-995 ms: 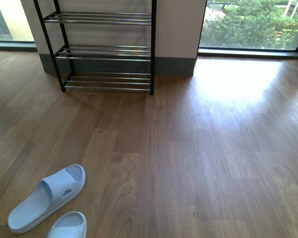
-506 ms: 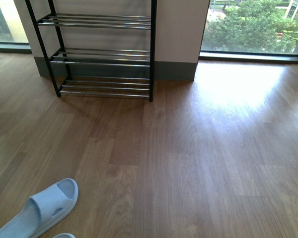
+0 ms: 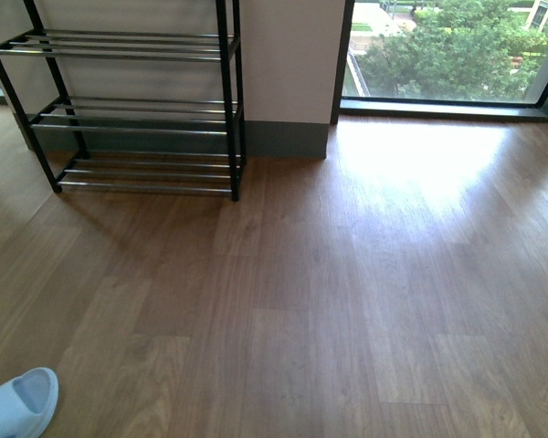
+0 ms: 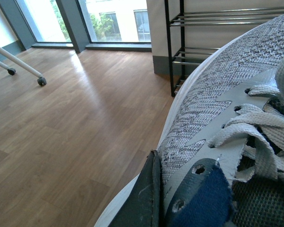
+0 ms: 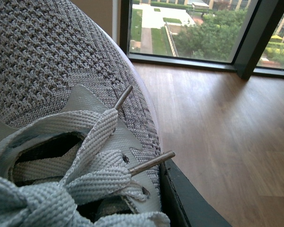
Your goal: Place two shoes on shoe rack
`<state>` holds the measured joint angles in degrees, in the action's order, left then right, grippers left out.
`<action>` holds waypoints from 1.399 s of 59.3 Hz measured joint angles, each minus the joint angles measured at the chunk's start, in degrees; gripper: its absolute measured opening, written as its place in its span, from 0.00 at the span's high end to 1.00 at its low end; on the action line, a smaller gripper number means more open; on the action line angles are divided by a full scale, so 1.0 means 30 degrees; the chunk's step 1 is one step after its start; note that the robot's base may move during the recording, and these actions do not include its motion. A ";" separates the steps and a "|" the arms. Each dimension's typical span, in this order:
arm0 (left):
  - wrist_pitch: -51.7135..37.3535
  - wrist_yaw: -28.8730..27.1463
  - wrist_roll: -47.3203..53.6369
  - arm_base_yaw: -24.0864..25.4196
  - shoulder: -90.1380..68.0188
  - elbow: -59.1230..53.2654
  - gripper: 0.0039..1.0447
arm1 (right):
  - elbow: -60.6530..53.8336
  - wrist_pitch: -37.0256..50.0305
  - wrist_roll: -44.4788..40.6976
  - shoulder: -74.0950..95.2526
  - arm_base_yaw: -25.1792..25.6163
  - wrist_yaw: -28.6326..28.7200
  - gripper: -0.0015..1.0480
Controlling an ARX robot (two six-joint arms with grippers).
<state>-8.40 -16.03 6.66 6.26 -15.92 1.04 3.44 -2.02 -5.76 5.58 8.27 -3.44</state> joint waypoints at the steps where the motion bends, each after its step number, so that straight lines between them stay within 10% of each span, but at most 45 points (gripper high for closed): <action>1: 0.0000 0.0007 0.0000 0.0000 0.0000 0.0000 0.99 | 0.0000 0.0000 0.0000 0.0000 0.0000 0.0000 0.96; 83: -0.0015 -0.0080 -0.0007 0.0000 -0.0044 -0.0007 0.99 | 0.0000 0.0000 0.0000 0.0007 -0.0007 0.0073 0.96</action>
<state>-8.45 -16.27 6.63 6.26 -16.05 1.02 3.44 -2.02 -5.76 5.61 8.25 -3.22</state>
